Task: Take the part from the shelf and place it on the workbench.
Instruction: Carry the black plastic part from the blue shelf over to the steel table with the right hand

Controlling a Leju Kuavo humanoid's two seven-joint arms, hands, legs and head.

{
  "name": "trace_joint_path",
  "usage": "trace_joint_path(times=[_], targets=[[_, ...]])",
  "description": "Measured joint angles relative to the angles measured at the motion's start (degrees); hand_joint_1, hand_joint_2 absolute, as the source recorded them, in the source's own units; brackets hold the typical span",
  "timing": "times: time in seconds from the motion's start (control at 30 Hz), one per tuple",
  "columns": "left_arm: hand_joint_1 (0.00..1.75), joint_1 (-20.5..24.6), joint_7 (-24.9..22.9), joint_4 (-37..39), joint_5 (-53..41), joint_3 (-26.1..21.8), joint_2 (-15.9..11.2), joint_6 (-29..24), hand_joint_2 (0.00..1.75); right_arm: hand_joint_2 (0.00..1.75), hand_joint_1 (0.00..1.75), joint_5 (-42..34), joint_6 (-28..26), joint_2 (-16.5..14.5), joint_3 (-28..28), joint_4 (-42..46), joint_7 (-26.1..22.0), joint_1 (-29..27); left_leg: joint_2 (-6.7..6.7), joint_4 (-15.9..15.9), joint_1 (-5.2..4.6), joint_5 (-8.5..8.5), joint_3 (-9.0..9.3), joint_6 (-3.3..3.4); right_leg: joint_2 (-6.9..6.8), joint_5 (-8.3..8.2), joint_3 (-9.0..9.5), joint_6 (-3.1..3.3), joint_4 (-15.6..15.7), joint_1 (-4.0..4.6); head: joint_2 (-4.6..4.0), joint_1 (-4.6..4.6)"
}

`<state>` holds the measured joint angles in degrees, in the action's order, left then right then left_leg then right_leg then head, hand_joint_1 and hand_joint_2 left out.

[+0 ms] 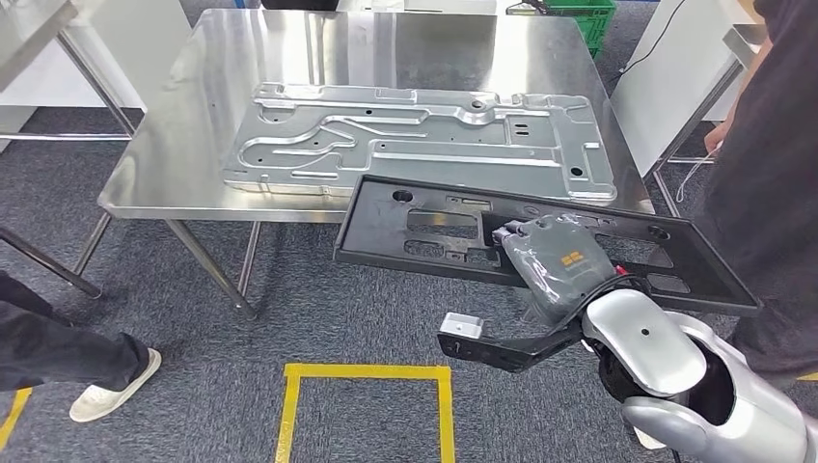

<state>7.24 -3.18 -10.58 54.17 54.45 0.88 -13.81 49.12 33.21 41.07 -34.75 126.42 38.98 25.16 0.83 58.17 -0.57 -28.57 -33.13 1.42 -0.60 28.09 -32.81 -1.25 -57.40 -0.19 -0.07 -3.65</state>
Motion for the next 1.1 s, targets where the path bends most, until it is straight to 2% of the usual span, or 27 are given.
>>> trace_joint_path(times=[0.13,0.2,0.27,0.33,0.4,0.43,0.47,0.5,0.53,0.57,0.6,0.63,0.67,0.73,0.77,0.8,0.83,0.87,0.9,0.93,0.97,1.0,1.03,1.07,1.1], targets=[[0.0,-0.01,0.01,0.0,0.04,0.0,-0.03,0.0,1.75,1.75,1.75,0.13,-0.03,-0.07,0.0,-0.01,0.0,0.03,-0.14,-0.02,-0.02,-0.01,-0.01,-0.07,-0.16,0.06,0.07,0.06,-0.03,-0.03,0.0,-0.02],[0.0,0.0,0.02,0.01,0.09,0.0,-0.07,0.0,1.75,1.75,1.75,0.04,-0.08,-0.21,0.01,-0.02,0.0,0.06,-0.15,-0.07,-0.23,-0.04,0.03,0.26,-0.23,-0.15,0.26,-0.25,0.43,-0.2,0.0,0.01],[0.0,0.01,0.03,0.0,0.14,0.0,-0.04,0.0,1.75,1.75,1.75,-0.23,-0.21,-0.27,0.23,0.03,0.0,0.08,-0.08,-1.41,0.08,0.52,0.84,0.77,-0.16,-0.05,0.56,-0.7,0.78,-0.3,0.0,0.09],[0.0,0.04,0.03,-0.01,0.16,0.0,-0.01,0.0,1.75,1.75,1.75,-0.55,-0.4,-0.27,0.52,-0.01,-0.01,0.19,0.03,-2.95,0.62,1.2,1.93,0.99,0.12,1.92,-0.63,-1.08,-2.39,-0.34,0.0,-0.23],[0.0,0.03,0.03,0.0,0.16,0.0,-0.03,0.0,1.75,1.75,1.75,-0.8,-0.48,-0.28,0.58,-0.11,-0.01,0.07,0.12,-3.17,0.65,1.18,2.32,1.03,0.28,5.15,-4.11,-1.61,-9.59,-0.63,0.0,-0.85],[0.0,0.01,0.03,0.0,0.16,0.0,-0.02,0.0,1.75,1.75,1.75,-0.91,-0.5,-0.28,0.56,-0.15,-0.01,-0.1,0.18,-3.13,0.66,1.06,2.41,0.99,0.29,5.99,-5.72,-1.86,-12.57,-0.81,0.0,-1.05],[0.0,-0.02,0.03,0.0,0.16,0.0,-0.01,0.0,1.75,1.75,1.75,-1.01,-0.5,-0.28,0.56,-0.21,-0.01,-0.23,0.3,-3.05,0.69,0.9,2.51,0.88,0.27,5.74,-6.6,-2.1,-13.85,-0.99,0.0,-1.22],[0.0,-0.05,0.03,0.0,0.16,0.0,0.01,0.0,1.75,1.75,1.75,-1.05,-0.51,-0.28,0.58,-0.27,-0.01,-0.28,0.49,-2.91,0.76,0.66,2.64,0.7,0.19,4.32,-6.39,-2.3,-12.87,-1.14,0.0,-1.33],[0.0,-0.07,0.03,0.0,0.16,0.0,0.03,0.0,1.75,1.75,1.75,-1.08,-0.51,-0.28,0.61,-0.32,-0.01,-0.27,0.76,-2.67,0.87,0.3,2.83,0.43,-0.17,1.97,-5.15,-2.49,-9.76,-1.29,0.0,-1.45],[0.0,-0.1,0.03,0.01,0.16,0.0,0.0,-0.01,1.75,1.75,1.75,-1.08,-0.51,-0.31,0.64,-0.37,-0.01,-0.26,1.11,-2.38,0.91,-0.14,3.02,0.06,-1.33,0.01,-3.56,-2.69,-6.07,-1.31,0.0,-1.6],[0.0,-0.12,0.02,0.01,0.16,0.01,-0.04,-0.02,1.75,1.75,1.75,-1.07,-0.49,-0.36,0.65,-0.42,-0.01,-0.17,1.59,-1.96,0.81,-0.62,3.12,-0.35,-2.53,-1.37,-2.17,-2.6,-2.78,-1.16,0.0,-1.86],[0.0,-0.16,0.01,0.02,0.17,0.01,-0.1,-0.03,1.75,1.75,1.75,-1.05,-0.47,-0.43,0.66,-0.46,-0.01,-0.13,2.21,-1.65,0.62,-1.04,3.2,-0.7,-3.48,-1.98,-1.33,-2.2,-0.68,-1.0,0.0,-2.02],[0.0,-0.22,0.0,0.03,0.17,0.01,-0.16,-0.04,1.75,1.75,1.75,-1.02,-0.45,-0.51,0.66,-0.51,-0.01,-0.1,2.97,-1.48,0.38,-1.37,3.27,-1.0,-3.95,-1.75,-1.16,-1.65,-0.07,-0.77,0.0,-1.96],[0.0,-0.26,-0.02,0.03,0.19,0.0,-0.22,-0.04,1.75,1.75,1.75,-0.93,-0.42,-0.6,0.69,-0.57,-0.01,-0.14,4.59,-1.4,0.21,-2.03,3.62,-1.51,-2.52,-1.55,-1.4,-0.33,-0.21,-0.7,0.0,-1.35],[0.0,-0.19,-0.02,0.03,0.19,0.0,-0.25,-0.04,1.75,1.75,1.75,-0.9,-0.42,-0.61,0.75,-0.56,-0.01,-0.16,4.08,-1.11,0.33,-2.6,3.77,-1.83,-1.74,-1.49,-1.41,0.09,-0.24,-0.76,0.0,-0.92],[0.0,-0.08,-0.02,0.03,0.19,0.0,-0.27,-0.04,1.75,1.75,1.75,-0.85,-0.42,-0.62,0.83,-0.54,-0.01,-0.15,2.71,0.05,0.54,-3.6,3.41,-2.11,-1.01,-1.48,-1.39,0.49,-0.22,-0.84,0.0,-0.53],[0.0,0.02,-0.02,0.02,0.19,0.0,-0.29,-0.04,1.75,1.75,1.75,-0.8,-0.43,-0.64,0.9,-0.51,-0.01,-0.12,0.98,2.46,0.75,-5.09,2.3,-2.35,-0.35,-1.47,-1.33,0.82,-0.17,-0.93,0.0,-0.15],[0.0,0.06,-0.01,0.02,0.19,0.0,-0.29,-0.04,1.75,1.75,1.75,-0.76,-0.42,-0.69,0.94,-0.51,-0.01,-0.13,-0.69,6.08,0.9,-6.81,0.43,-2.47,0.26,-1.41,-1.32,1.05,-0.17,-0.92,0.0,0.23],[0.0,0.07,-0.02,0.03,0.19,0.0,-0.29,-0.04,1.75,1.75,1.75,-0.74,-0.41,-0.74,0.95,-0.55,-0.01,-0.14,-1.34,10.27,0.98,-8.49,-1.94,-2.52,0.89,-1.36,-1.32,1.2,-0.18,-0.87,0.0,0.49],[0.0,0.01,-0.03,0.03,0.19,0.0,-0.28,-0.04,1.75,1.75,1.75,-0.73,-0.41,-0.8,0.93,-0.58,-0.01,-0.17,-1.34,13.86,0.99,-9.48,-4.18,-2.52,1.43,-1.3,-1.31,1.31,-0.2,-0.81,0.0,0.62],[0.0,-0.04,-0.03,0.04,0.2,0.0,-0.28,-0.04,1.75,1.75,1.75,-0.72,-0.4,-0.85,0.92,-0.61,-0.01,-0.21,-1.21,15.72,0.99,-9.3,-5.71,-2.47,1.93,-1.23,-1.26,1.37,-0.22,-0.76,0.0,0.68],[0.0,-0.08,-0.04,0.04,0.2,0.0,-0.27,-0.04,1.75,1.75,1.75,-0.68,-0.4,-0.89,0.92,-0.63,-0.01,-0.21,-1.1,15.48,0.99,-8.0,-6.2,-2.34,2.34,-1.13,-1.13,1.38,-0.23,-0.73,0.0,0.73],[0.0,-0.11,-0.02,0.04,0.21,0.0,-0.27,-0.04,1.75,1.75,1.75,-0.6,-0.4,-0.93,0.92,-0.62,-0.01,-0.21,-1.04,13.08,1.0,-5.68,-5.61,-2.16,2.67,-0.98,-0.92,1.34,-0.24,-0.73,0.0,0.83],[0.0,-0.09,0.0,0.04,0.21,0.0,-0.28,-0.04,1.75,1.75,1.75,-0.45,-0.41,-0.98,0.92,-0.61,-0.01,-0.21,-1.13,9.3,1.02,-3.0,-4.28,-1.93,2.96,-0.8,-0.68,1.19,-0.25,-0.74,0.0,0.99],[0.0,-0.05,0.02,0.04,0.21,0.0,-0.28,-0.04,1.75,1.75,1.75,-0.22,-0.41,-1.02,0.92,-0.61,-0.01,-0.19,-1.42,5.77,1.02,-1.05,-2.89,-1.71,3.17,-0.59,-0.52,0.96,-0.33,-0.67,0.0,1.19]])
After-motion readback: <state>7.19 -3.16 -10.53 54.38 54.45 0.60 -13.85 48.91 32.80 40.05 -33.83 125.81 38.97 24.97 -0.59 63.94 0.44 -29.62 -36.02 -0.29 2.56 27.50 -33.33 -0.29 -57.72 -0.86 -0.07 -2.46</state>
